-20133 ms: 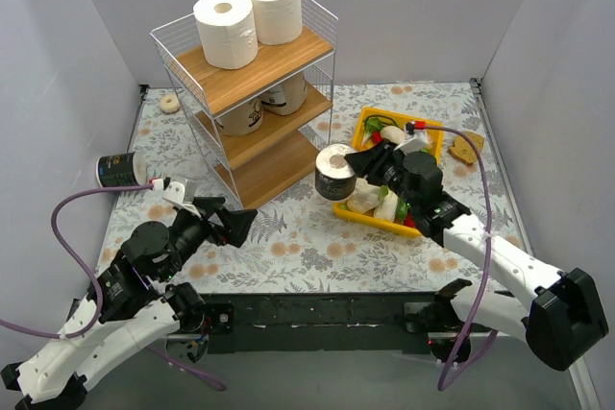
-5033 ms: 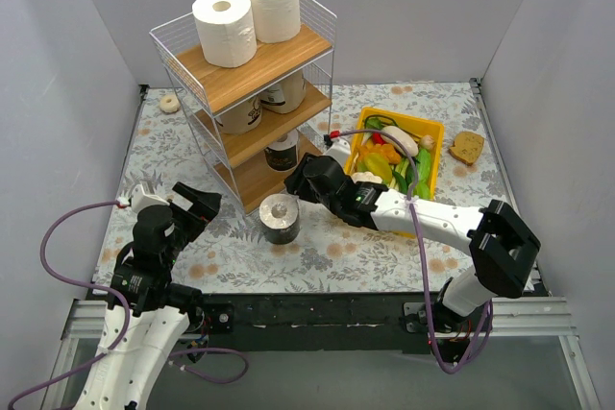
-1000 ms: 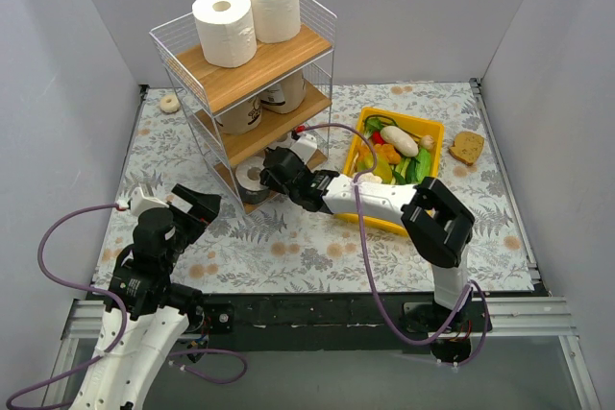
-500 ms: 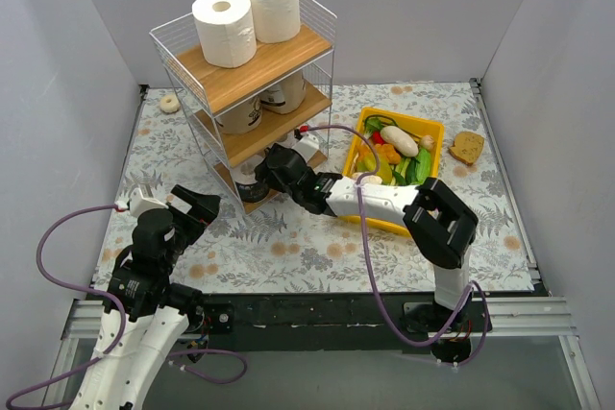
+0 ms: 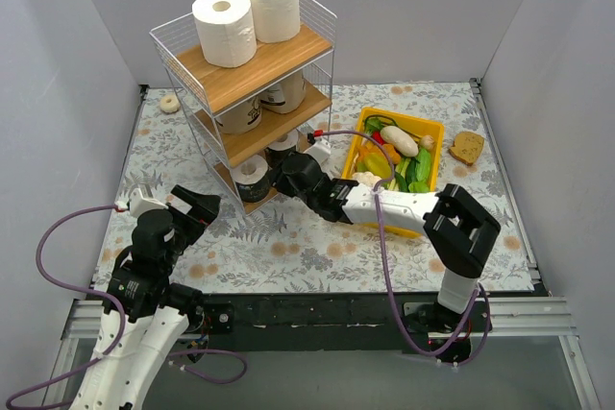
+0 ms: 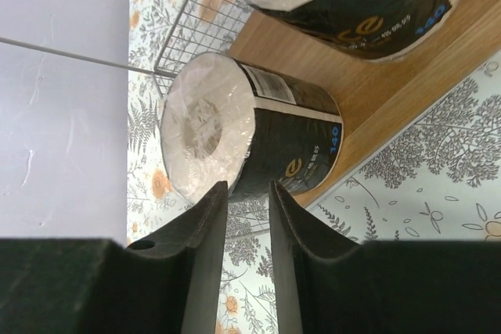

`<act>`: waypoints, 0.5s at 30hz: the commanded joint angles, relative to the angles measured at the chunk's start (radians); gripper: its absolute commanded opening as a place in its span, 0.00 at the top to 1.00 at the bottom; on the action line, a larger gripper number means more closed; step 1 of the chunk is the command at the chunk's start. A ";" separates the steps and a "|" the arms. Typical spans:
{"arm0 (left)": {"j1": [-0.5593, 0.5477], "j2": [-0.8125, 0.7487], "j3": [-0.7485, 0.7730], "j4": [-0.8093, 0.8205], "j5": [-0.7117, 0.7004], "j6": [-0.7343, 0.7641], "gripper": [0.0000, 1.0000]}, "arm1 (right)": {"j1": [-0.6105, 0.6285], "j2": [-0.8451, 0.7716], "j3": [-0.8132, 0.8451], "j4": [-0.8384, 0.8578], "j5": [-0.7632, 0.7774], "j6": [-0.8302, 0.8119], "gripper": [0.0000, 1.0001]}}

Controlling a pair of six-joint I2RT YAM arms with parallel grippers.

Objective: Place and organize the paper towels onto the shelf

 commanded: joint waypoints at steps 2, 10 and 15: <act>-0.011 -0.009 0.034 -0.008 -0.019 0.002 0.02 | -0.004 0.062 -0.007 0.094 -0.025 0.078 0.68; -0.015 -0.014 0.037 -0.013 -0.026 0.002 0.02 | -0.005 0.170 0.094 0.143 -0.030 0.067 0.68; -0.017 -0.017 0.039 -0.017 -0.031 -0.001 0.02 | -0.022 0.220 0.133 0.172 -0.067 0.052 0.68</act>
